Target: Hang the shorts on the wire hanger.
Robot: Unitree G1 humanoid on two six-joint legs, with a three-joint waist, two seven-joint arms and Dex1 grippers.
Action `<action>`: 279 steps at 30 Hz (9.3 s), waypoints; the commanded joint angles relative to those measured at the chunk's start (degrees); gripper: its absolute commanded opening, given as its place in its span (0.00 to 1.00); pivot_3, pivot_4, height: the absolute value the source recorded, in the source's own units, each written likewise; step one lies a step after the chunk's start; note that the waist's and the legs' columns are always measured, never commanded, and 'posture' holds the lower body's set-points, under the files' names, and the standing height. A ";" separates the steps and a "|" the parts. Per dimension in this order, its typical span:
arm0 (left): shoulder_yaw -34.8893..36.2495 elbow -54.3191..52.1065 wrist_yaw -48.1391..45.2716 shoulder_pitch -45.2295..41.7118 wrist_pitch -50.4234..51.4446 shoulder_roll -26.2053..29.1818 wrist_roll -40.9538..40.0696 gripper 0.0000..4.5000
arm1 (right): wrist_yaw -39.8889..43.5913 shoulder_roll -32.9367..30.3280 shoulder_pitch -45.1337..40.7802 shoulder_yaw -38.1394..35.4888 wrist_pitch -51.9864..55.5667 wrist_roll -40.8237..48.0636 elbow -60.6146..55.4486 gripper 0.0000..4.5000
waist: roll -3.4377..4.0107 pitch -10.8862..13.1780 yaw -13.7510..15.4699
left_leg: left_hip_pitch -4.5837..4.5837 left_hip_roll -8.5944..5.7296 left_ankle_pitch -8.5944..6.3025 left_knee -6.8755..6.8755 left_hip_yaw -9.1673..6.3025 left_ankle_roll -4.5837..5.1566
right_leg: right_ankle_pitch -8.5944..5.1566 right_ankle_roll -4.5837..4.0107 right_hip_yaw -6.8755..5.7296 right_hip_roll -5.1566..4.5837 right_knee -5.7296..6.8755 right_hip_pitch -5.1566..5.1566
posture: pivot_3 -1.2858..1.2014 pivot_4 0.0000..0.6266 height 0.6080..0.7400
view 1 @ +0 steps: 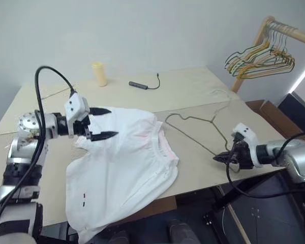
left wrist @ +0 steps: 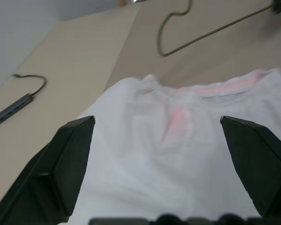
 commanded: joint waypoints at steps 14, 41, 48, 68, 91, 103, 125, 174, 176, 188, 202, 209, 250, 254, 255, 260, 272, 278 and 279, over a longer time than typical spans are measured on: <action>3.61 -14.85 0.52 8.00 5.61 3.48 -5.68 1.00 | 2.05 3.40 -6.91 4.87 8.45 6.54 6.69 0.00 | 0.02 0.02 1.37 | -0.04 0.02 -0.03 -0.02 0.08 0.05 | -0.02 0.03 0.01 0.08 -0.12 -0.02 | 0.48 0.05 1.00; 5.84 -19.04 3.35 12.58 6.47 4.92 -7.00 1.00 | 3.77 0.73 -10.07 9.86 6.26 4.65 13.88 0.00 | 0.03 0.03 4.84 | -0.10 0.06 -0.07 -0.09 0.64 0.11 | -0.01 0.01 -0.07 0.11 -0.42 0.00 | 0.50 0.04 1.00; 6.61 -19.77 3.77 13.24 6.53 5.25 -7.18 1.00 | 6.23 1.10 -11.77 11.56 6.65 4.79 15.92 0.00 | 0.03 0.03 5.13 | -0.11 0.06 -0.08 -0.10 0.66 0.12 | 0.00 0.01 -0.06 0.11 -0.45 0.00 | 0.51 0.04 1.00; 7.98 -21.45 5.55 15.23 6.91 6.10 -7.07 1.00 | 14.27 10.80 -21.45 15.97 -0.07 -0.83 34.17 0.00 | 0.04 0.03 6.76 | -0.17 0.06 -0.12 -0.14 0.70 0.17 | 0.03 -0.04 -0.06 0.12 -0.49 -0.06 | 0.53 0.04 1.00; 7.85 -21.88 6.14 15.22 7.53 7.00 -7.72 1.00 | 14.68 20.36 -32.90 11.34 -11.98 -10.37 56.91 0.00 | 0.07 0.04 7.66 | -0.07 0.09 -0.17 -0.17 0.72 0.18 | 0.06 -0.10 -0.06 0.18 -0.48 -0.05 | 0.53 0.04 1.00; 5.58 -15.04 3.97 8.24 4.35 7.52 -5.45 1.00 | 5.23 14.24 -22.87 6.82 -16.99 -10.05 14.15 0.00 | 0.10 0.06 7.81 | -0.29 0.08 -0.18 -0.21 0.70 0.16 | 0.04 -0.07 -0.09 0.15 -0.51 -0.23 | 0.51 0.01 1.00; -19.87 29.28 -18.45 -31.32 -25.54 5.68 12.65 1.00 | 5.51 13.41 -26.21 19.73 -27.78 -17.66 -6.33 0.00 | 0.08 0.05 4.66 | -0.45 0.08 -0.19 -0.10 0.75 0.17 | 0.02 -0.03 -0.10 0.16 -0.49 -0.35 | 0.48 0.00 1.00; -7.57 21.02 -12.70 -18.43 -6.44 1.92 9.37 0.00 | -16.37 25.18 4.29 1.11 -29.74 -9.10 -13.86 0.99 | 0.05 0.02 -0.07 | -0.30 0.05 -0.17 0.10 0.17 0.20 | 0.02 -0.01 0.14 0.21 0.22 -0.50 | 0.47 0.02 1.00; -7.52 20.66 -12.46 -18.29 -6.23 1.81 9.42 0.00 | -17.23 27.28 2.93 4.43 -30.98 -10.72 -12.37 0.99 | 0.05 0.02 -0.13 | -0.09 0.08 -0.17 0.10 0.15 0.20 | 0.00 0.01 0.14 0.25 0.22 -0.29 | 0.47 0.02 1.00; -6.58 18.08 -12.04 -16.62 -5.00 2.87 9.13 0.00 | -24.80 33.30 -3.46 10.09 -30.62 -16.44 -1.45 0.40 | 0.05 0.02 1.49 | -0.17 0.01 -0.18 0.07 -0.01 0.18 | 0.01 0.01 0.01 0.16 0.04 -0.22 | 0.48 0.02 1.00; -7.88 17.96 -16.77 -11.74 -9.13 9.79 12.28 0.00 | -18.74 22.69 -3.70 3.27 -30.46 -12.44 -3.09 0.01 | 0.05 0.02 1.27 | -0.14 0.02 -0.18 0.05 0.02 0.18 | 0.00 0.01 0.02 0.17 0.01 -0.21 | 0.48 0.00 1.00; -9.91 22.65 -11.17 -12.40 -12.21 8.56 16.93 0.00 | -13.96 15.46 -5.53 2.26 -31.42 -10.49 -5.23 0.01 | 0.04 0.02 1.56 | -0.08 0.03 -0.18 0.07 0.08 0.19 | -0.01 0.02 0.00 0.18 0.01 -0.13 | 0.47 0.00 1.00; -12.11 22.45 -12.27 -18.61 -3.37 0.36 15.75 0.00 | -0.81 4.29 -3.52 -0.24 -26.07 1.69 -30.44 0.66 | -0.05 -0.04 0.10 | -0.30 -0.01 -0.21 0.09 -0.04 0.22 | -0.03 0.09 -0.19 0.06 -0.36 -0.05 | 0.45 0.00 1.00; -12.64 24.12 -13.23 -20.17 -4.87 -0.13 16.37 0.00 | -1.88 4.10 -12.19 -0.62 -24.96 0.75 -21.27 0.66 | -0.05 -0.04 -0.24 | -0.10 0.05 -0.21 0.08 0.02 0.22 | -0.01 0.12 -0.14 0.12 -0.38 0.04 | 0.45 0.00 1.00; -12.71 24.32 -13.50 -20.44 -5.10 -0.29 16.42 0.00 | -1.92 4.05 -14.30 0.58 -25.16 -0.44 -18.88 0.66 | -0.05 -0.04 -0.21 | -0.09 0.07 -0.20 0.06 0.02 0.22 | 0.00 0.11 -0.15 0.15 -0.38 0.05 | 0.45 0.00 1.00; -12.96 25.36 -14.91 -21.94 -6.38 -1.26 16.78 0.00 | 2.29 4.83 -22.21 10.46 -33.84 -10.08 -4.70 0.66 | -0.04 -0.05 -0.22 | -0.20 0.06 -0.21 0.06 0.11 0.22 | 0.05 0.01 -0.11 0.12 -0.38 -0.07 | 0.45 0.00 1.00; -13.28 24.81 -15.96 -23.36 -6.43 -2.78 16.44 0.00 | 8.96 13.52 -29.25 20.57 -44.67 -19.79 10.32 0.66 | -0.04 -0.05 -0.36 | -0.53 -0.02 -0.21 0.05 0.03 0.22 | 0.04 0.03 -0.11 0.03 -0.34 -0.43 | 0.46 0.00 1.00; -13.31 24.64 -16.30 -23.51 -6.52 -3.12 16.48 0.00 | 12.11 16.22 -30.88 24.30 -46.06 -24.16 14.18 0.66 | -0.04 -0.05 -0.62 | -0.51 -0.03 -0.21 0.06 0.02 0.22 | 0.04 0.03 -0.10 0.03 -0.25 -0.45 | 0.46 0.00 1.00; -13.32 24.62 -16.32 -23.56 -6.56 -3.19 16.50 0.00 | 12.07 16.82 -31.13 24.43 -45.99 -24.56 14.77 0.62 | -0.04 -0.05 -0.68 | -0.51 -0.03 -0.21 0.06 0.01 0.22 | 0.04 0.03 -0.11 0.03 -0.24 -0.45 | 0.46 0.00 1.00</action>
